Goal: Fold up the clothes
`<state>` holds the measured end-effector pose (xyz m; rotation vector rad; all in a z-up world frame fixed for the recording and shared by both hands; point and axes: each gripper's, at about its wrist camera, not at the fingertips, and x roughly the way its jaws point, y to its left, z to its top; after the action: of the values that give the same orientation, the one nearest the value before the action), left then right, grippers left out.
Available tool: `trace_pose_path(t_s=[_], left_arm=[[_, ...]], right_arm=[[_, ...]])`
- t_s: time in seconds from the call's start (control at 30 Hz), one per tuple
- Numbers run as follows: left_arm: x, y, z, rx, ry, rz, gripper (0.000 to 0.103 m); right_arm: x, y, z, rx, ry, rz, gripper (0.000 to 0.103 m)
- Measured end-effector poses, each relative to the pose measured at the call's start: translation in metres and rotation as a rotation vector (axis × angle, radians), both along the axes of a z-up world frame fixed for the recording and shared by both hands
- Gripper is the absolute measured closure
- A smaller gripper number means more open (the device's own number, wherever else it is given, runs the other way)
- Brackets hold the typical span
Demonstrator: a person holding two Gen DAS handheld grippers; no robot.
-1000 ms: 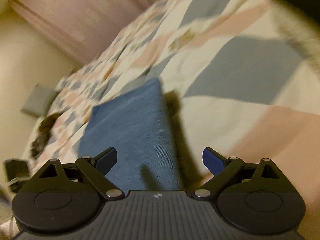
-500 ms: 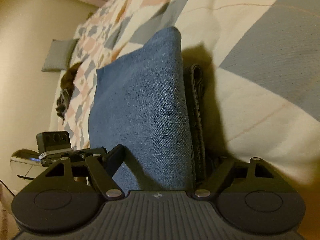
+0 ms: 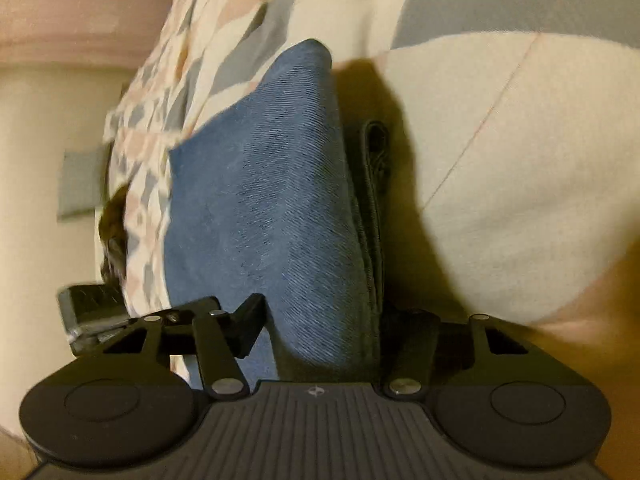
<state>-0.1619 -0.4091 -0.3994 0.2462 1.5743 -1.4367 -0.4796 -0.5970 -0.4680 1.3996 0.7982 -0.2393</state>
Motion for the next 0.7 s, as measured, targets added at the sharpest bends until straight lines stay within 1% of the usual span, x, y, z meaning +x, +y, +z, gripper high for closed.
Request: trace_pose_path(t_s=[0.07, 0.13, 0.17, 0.23, 0.33, 0.37, 0.43, 0.5, 0.6, 0.7], left_arm=[[-0.007, -0.007, 0.019, -0.002, -0.04, -0.046, 0.065], [-0.018, -0.021, 0.048, -0.02, -0.076, -0.125, 0.065], [-0.023, -0.029, 0.062, -0.03, -0.092, -0.165, 0.065], [-0.04, -0.052, 0.091, -0.05, -0.105, -0.261, 0.065], [-0.081, -0.1, 0.139, -0.117, -0.123, -0.472, 0.064], [-0.097, -0.117, 0.154, -0.141, -0.127, -0.547, 0.064], [-0.141, -0.16, 0.18, -0.195, -0.122, -0.709, 0.064], [-0.185, -0.202, 0.206, -0.25, -0.117, -0.87, 0.063], [-0.256, -0.26, 0.227, -0.318, -0.11, -1.075, 0.062], [-0.324, -0.316, 0.237, -0.345, -0.127, -1.235, 0.062]], right_arm=[[0.0, 0.009, 0.018, -0.052, 0.026, -0.01, 0.057], [-0.012, 0.021, 0.036, -0.056, 0.04, -0.076, 0.063], [-0.02, 0.029, 0.044, -0.058, 0.035, -0.12, 0.064], [-0.043, 0.048, 0.065, -0.068, 0.016, -0.237, 0.064], [-0.086, 0.081, 0.102, -0.09, -0.019, -0.469, 0.064], [-0.1, 0.091, 0.116, -0.107, -0.028, -0.552, 0.064], [-0.127, 0.111, 0.144, -0.141, -0.046, -0.719, 0.064], [-0.154, 0.122, 0.166, -0.172, -0.06, -0.88, 0.064], [-0.191, 0.123, 0.19, -0.22, -0.074, -1.091, 0.064], [-0.221, 0.111, 0.201, -0.277, -0.077, -1.251, 0.064]])
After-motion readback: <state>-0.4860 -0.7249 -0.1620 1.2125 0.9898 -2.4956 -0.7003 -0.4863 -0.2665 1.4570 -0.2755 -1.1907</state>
